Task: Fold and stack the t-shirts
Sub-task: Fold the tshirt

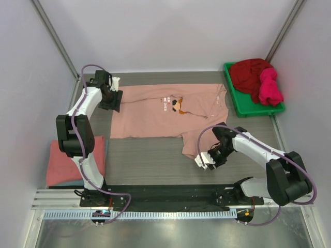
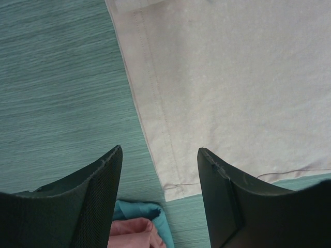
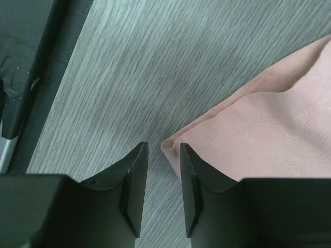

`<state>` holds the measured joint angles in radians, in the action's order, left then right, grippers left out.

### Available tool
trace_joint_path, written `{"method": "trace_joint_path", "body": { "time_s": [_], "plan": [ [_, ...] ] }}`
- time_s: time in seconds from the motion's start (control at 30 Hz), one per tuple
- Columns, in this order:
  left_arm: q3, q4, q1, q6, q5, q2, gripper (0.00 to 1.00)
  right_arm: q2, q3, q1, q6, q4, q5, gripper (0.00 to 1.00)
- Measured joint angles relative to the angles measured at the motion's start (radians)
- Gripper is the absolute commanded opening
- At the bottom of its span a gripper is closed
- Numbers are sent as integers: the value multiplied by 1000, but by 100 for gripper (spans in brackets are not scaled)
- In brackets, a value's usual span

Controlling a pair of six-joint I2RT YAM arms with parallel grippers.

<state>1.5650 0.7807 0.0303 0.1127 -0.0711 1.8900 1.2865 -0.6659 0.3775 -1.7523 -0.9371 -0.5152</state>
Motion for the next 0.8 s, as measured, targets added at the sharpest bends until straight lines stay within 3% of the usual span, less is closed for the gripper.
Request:
{"method": "trace_joint_path", "body": {
  "time_s": [0.13, 0.33, 0.5, 0.73, 0.8],
  "plan": [
    [-11, 0, -2, 0, 0, 0, 61, 33, 0, 14, 0, 26, 13, 26],
    [-71, 9, -16, -1, -6, -8, 63, 51, 3, 23, 1, 52, 47, 20],
    [-105, 61, -45, -2, -35, -36, 60, 14, 29, 32, 11, 85, 60, 2],
    [-131, 163, -79, 0, -80, -48, 54, -37, 36, 45, 109, 112, 80, 1],
    [-132, 190, -81, 0, -84, -41, 48, -47, 36, 50, 134, 119, 85, 2]
  ]
}}
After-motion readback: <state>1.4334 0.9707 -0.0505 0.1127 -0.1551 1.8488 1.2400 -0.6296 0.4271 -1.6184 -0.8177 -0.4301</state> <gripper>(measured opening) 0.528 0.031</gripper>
